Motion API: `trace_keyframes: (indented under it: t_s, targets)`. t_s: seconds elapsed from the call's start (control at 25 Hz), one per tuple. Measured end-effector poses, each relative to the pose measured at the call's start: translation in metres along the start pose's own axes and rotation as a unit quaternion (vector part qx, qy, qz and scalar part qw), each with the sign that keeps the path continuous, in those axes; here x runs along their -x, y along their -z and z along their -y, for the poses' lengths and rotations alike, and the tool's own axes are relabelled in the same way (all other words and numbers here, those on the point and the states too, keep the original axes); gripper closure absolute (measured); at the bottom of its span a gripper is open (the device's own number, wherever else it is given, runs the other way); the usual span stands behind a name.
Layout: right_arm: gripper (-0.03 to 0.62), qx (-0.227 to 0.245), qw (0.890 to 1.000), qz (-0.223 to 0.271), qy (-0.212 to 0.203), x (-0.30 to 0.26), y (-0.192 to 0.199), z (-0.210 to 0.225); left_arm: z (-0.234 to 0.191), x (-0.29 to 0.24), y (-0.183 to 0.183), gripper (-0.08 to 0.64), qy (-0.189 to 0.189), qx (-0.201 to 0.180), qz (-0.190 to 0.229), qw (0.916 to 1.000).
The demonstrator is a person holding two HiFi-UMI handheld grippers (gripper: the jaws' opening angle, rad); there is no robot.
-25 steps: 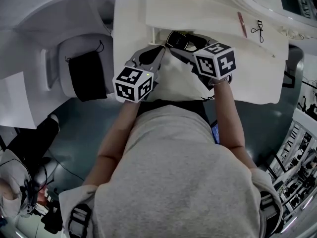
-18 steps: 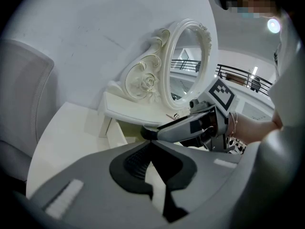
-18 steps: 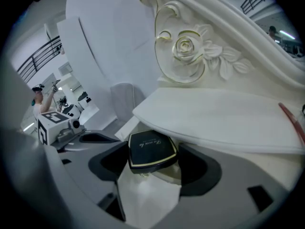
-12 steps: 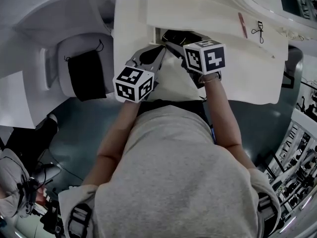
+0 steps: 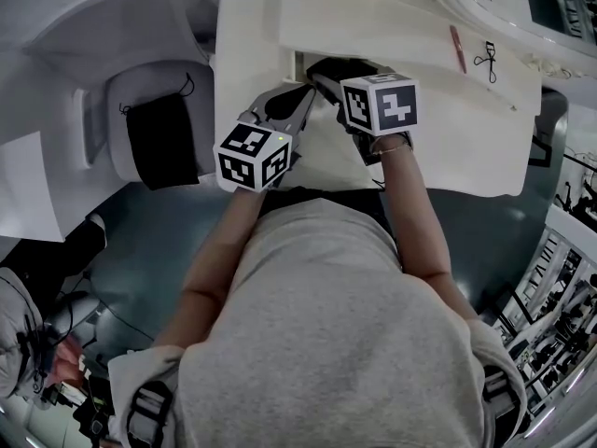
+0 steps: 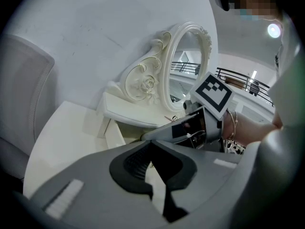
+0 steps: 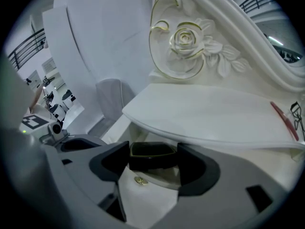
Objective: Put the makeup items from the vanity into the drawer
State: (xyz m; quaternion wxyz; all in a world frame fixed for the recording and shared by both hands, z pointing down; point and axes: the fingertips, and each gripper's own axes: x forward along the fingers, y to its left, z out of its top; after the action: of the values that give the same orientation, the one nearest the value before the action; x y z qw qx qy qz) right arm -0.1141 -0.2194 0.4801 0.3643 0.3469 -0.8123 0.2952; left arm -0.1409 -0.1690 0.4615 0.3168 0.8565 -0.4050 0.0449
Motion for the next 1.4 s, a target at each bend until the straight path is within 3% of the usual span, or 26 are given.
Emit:
trace_keyframes:
  t_s: [0.64, 1.4]
  targets:
    - [0.272, 0.008, 0.999, 0.029, -0.020, 0.009, 0.000, -0.005, 0.001, 0.001, -0.002, 0.551, 0.002, -0.003, 0.005, 1.0000]
    - [0.273, 0.025, 0.989, 0.129, -0.072, 0.058, -0.006, -0.001, 0.019, 0.005, -0.021, 0.551, -0.034, -0.047, 0.035, 0.9977]
